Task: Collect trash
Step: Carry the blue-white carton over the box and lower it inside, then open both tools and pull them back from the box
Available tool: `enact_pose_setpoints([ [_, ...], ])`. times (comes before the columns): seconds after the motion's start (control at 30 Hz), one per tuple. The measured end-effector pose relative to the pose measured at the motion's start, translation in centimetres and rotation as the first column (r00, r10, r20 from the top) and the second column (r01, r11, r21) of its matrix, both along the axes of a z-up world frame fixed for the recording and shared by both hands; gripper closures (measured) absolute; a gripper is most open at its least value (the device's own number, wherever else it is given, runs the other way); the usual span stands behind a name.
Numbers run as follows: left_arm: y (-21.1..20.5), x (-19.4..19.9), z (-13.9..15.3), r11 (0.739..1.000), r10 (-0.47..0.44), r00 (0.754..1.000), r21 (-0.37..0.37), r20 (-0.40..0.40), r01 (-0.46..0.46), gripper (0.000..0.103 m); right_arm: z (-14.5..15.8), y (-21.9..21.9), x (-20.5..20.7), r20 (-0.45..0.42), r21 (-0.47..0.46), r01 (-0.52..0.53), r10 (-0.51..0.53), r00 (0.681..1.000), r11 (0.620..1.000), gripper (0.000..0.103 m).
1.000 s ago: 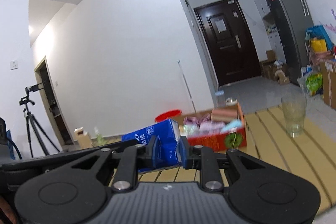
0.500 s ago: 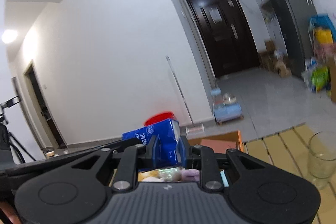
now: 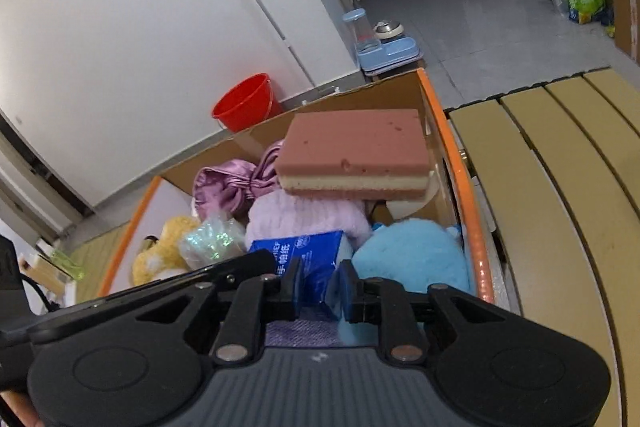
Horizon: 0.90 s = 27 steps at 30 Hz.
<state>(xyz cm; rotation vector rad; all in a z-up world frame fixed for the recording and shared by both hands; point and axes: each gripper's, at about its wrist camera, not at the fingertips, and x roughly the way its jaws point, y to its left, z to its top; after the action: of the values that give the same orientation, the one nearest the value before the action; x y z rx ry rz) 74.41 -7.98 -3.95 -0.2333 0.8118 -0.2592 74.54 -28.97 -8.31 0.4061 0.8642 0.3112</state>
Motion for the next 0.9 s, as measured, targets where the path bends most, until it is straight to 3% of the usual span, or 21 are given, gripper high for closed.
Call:
enact_pose_setpoints([
  [0.13,0.1,-0.3,0.6,0.999,0.010,1.000,0.039,0.003,-0.010,0.076,-0.2,0.5,1.2,-0.006,-0.011,0.008,-0.008,1.000,1.000,0.082],
  [0.33,-0.9,-2.9,5.3,0.997,-0.007,0.997,0.079,0.074,0.001,0.068,2.3,1.0,-0.4,0.060,-0.091,0.006,0.000,0.998,0.996,0.082],
  [0.53,-0.2,-8.7,10.5,0.987,0.001,0.983,0.160,0.181,-0.030,0.060,8.5,-0.2,-5.7,0.145,-0.141,0.010,0.011,0.989,0.990,0.078],
  [0.77,0.5,-17.9,16.2,0.983,-0.005,0.962,0.176,0.272,-0.044,0.043,14.8,-0.9,-13.9,0.237,-0.186,0.027,0.018,0.971,0.982,0.070],
  [0.9,1.0,-23.3,17.3,0.982,-0.010,0.952,0.181,0.307,-0.048,0.032,16.9,-0.7,-19.5,0.281,-0.217,0.007,0.056,0.958,0.976,0.045],
])
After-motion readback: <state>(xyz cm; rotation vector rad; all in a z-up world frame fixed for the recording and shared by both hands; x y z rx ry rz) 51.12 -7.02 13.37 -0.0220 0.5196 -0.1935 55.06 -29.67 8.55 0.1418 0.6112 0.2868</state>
